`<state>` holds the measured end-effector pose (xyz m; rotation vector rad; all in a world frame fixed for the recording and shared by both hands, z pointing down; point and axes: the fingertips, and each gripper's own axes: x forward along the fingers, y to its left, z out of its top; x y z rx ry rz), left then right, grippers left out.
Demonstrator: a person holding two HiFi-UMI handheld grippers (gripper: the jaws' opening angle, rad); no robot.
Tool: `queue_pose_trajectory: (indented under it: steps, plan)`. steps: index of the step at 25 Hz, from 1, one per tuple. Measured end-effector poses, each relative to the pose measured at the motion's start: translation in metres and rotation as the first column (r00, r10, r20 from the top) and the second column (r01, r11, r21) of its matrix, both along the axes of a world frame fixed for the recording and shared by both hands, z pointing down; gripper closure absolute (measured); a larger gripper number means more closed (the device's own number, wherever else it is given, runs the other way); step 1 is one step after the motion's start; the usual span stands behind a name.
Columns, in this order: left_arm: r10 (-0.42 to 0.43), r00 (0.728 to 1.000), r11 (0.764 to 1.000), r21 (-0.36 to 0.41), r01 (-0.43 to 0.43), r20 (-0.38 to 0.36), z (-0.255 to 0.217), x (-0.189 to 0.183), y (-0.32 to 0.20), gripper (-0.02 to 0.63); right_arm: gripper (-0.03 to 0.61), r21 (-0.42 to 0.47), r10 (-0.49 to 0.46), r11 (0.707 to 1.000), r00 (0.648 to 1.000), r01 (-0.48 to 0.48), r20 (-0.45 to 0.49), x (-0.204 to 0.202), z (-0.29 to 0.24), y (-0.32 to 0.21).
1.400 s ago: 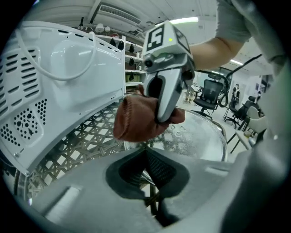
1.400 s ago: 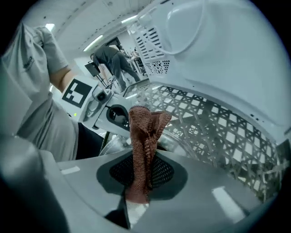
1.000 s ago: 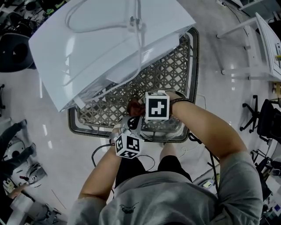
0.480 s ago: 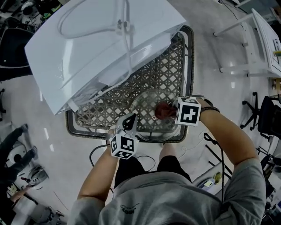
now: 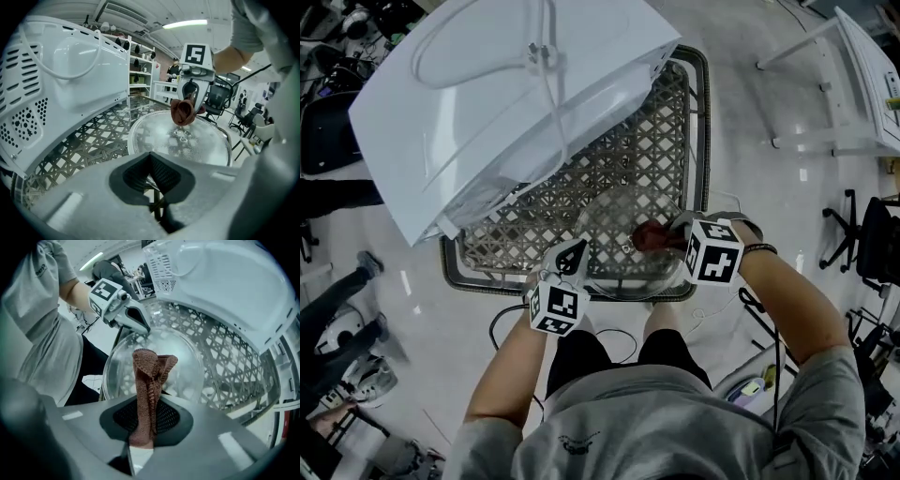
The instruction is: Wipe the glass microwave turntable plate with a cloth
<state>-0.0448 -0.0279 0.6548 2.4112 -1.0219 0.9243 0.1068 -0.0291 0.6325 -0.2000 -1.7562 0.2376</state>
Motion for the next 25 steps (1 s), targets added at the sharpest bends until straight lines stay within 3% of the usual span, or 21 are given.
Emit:
queue_pose_trajectory:
  steps: [4,13,19,25]
  plan:
    - [0.008,1.000,1.000,-0.024,-0.009,-0.014,0.001,0.000,0.001,0.615,0.506,0.020,-0.013,1.000,0.989,0.010,0.148,-0.061,0.000,0.026]
    - [0.010,1.000,1.000,-0.024,-0.010,-0.021,0.001,0.001,-0.001,0.615,0.506,0.138,-0.113,0.987,0.965,0.082,0.236,-0.140,0.016,0.041]
    - [0.014,1.000,1.000,-0.028,-0.014,-0.017,0.002,0.001,0.000,0.615,0.506,0.147,-0.093,0.987,0.972,0.062,0.216,-0.137,0.020,0.040]
    - [0.018,1.000,1.000,-0.020,-0.018,-0.010,0.002,0.001,0.000,0.615,0.508,0.143,-0.048,0.989,0.990,0.028,0.135,-0.092,0.018,0.032]
